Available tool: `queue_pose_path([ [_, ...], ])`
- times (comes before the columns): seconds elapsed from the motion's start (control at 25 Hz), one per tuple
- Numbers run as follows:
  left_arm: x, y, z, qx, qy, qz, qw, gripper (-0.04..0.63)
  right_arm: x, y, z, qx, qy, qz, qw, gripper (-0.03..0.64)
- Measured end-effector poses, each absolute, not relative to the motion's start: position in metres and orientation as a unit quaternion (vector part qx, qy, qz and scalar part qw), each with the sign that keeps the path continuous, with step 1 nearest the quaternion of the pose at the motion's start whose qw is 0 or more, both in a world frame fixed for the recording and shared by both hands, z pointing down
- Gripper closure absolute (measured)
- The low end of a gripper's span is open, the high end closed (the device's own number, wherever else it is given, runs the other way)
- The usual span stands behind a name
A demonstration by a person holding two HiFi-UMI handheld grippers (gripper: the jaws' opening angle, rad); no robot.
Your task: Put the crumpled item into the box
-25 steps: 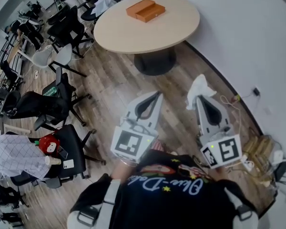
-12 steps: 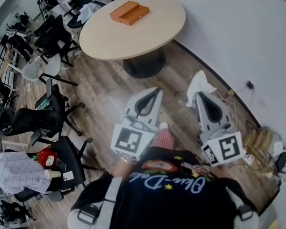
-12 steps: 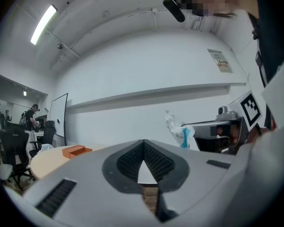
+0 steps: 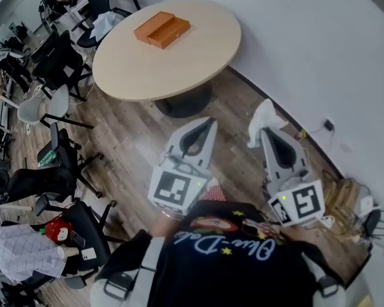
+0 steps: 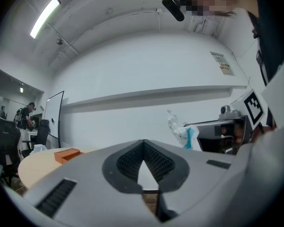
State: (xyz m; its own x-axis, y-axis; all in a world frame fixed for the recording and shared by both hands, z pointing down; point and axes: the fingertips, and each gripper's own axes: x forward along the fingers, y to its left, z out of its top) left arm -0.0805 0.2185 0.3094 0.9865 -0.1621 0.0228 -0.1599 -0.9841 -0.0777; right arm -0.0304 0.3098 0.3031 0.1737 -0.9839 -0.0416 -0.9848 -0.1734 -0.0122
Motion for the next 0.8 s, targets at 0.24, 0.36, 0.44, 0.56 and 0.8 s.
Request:
queue_pose_path([
  [0.24,-0.059,0.184,0.309,-0.997,0.075,-0.015,0.027,0.604,-0.006,0.279,0.299,-0.771,0.637,0.019,0.002,0.617],
  [0.36,-0.049,0.168,0.312,-0.997,0.071,-0.013,0.019,0.604,0.004,0.266,0.296,-0.777,0.629,0.020,0.003,0.617],
  [0.44,-0.041,0.157,0.315,-0.998,0.066,-0.013,0.015,0.604,0.011,0.256,0.293,-0.781,0.624,0.018,0.007,0.617],
  [0.56,-0.031,0.144,0.314,-0.998,0.059,-0.012,0.015,0.604,0.024,0.247,0.293,-0.788,0.615,0.024,-0.012,0.617],
  [0.8,-0.014,0.116,0.317,-0.999,0.046,-0.010,0.014,0.604,0.039,0.221,0.297,-0.795,0.607,0.020,-0.012,0.617],
])
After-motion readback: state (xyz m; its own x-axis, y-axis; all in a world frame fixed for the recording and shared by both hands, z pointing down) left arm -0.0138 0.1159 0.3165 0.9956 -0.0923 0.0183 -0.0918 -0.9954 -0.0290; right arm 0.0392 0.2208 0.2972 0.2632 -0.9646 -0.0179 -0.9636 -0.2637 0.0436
